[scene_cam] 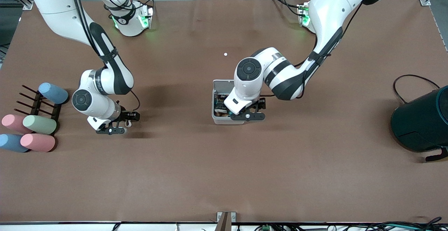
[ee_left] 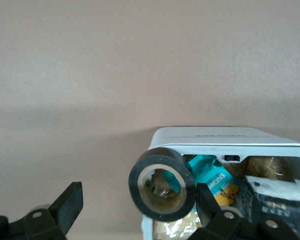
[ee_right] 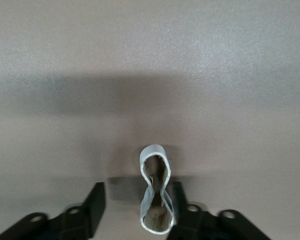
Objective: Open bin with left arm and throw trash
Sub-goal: 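Drop the black tape roll into the bin and withdraw the left gripper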
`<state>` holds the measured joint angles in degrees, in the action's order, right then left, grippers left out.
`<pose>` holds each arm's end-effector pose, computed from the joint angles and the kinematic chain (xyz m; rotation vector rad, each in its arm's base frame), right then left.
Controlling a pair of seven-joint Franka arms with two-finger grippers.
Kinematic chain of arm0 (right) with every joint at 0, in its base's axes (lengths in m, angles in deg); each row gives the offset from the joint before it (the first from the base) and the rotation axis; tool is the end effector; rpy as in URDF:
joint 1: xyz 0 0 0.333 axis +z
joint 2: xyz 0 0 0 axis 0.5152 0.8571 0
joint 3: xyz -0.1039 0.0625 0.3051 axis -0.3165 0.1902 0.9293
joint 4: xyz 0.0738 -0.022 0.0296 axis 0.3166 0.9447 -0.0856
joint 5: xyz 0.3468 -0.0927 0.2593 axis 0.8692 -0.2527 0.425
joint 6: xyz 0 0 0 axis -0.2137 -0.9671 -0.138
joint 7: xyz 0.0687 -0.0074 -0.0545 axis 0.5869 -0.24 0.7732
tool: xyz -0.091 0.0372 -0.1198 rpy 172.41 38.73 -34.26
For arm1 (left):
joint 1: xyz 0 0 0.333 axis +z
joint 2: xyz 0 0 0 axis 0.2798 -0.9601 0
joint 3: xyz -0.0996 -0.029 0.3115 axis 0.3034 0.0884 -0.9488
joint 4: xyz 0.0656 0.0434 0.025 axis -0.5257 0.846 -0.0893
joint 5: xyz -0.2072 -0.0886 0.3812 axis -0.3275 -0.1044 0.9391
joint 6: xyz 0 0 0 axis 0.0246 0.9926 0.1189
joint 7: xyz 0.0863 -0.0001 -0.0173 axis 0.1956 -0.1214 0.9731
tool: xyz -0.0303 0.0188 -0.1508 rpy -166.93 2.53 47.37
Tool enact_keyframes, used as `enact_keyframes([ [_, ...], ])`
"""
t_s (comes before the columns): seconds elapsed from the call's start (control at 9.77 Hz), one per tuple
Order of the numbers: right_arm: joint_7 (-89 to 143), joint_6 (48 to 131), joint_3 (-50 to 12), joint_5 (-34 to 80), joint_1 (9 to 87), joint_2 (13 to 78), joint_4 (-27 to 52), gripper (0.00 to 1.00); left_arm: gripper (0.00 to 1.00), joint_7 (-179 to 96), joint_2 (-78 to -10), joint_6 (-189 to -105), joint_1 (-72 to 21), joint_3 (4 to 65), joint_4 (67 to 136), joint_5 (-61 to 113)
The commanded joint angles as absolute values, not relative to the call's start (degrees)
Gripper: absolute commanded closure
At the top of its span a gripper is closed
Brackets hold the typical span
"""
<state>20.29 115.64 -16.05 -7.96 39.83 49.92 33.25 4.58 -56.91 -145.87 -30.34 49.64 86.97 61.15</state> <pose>0.6004 0.0662 0.0984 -3.1033 0.0077 0.1597 0.5816 -0.4820 0.2606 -3.0883 0.0261 -0.0393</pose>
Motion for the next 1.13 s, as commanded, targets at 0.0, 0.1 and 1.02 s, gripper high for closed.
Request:
enact_keyframes([
  [0.0, 20.51, 116.38, -15.51, -8.57, 39.01, 49.53, 34.09, 1.00, 0.00, 5.09, -49.99, -141.33, -28.48, 49.99, 87.88, 61.23],
  [0.1, 20.33, 116.38, -15.51, -8.57, 39.01, 49.53, 34.09, 1.00, 0.00, 4.92, -48.67, -141.23, -26.81, 50.07, 87.88, 57.92],
  [1.02, -22.07, 94.50, -14.28, -3.57, 58.22, 44.87, 8.02, 1.00, 0.00, -17.62, -39.71, -132.64, -5.81, 50.60, 86.47, 49.56],
])
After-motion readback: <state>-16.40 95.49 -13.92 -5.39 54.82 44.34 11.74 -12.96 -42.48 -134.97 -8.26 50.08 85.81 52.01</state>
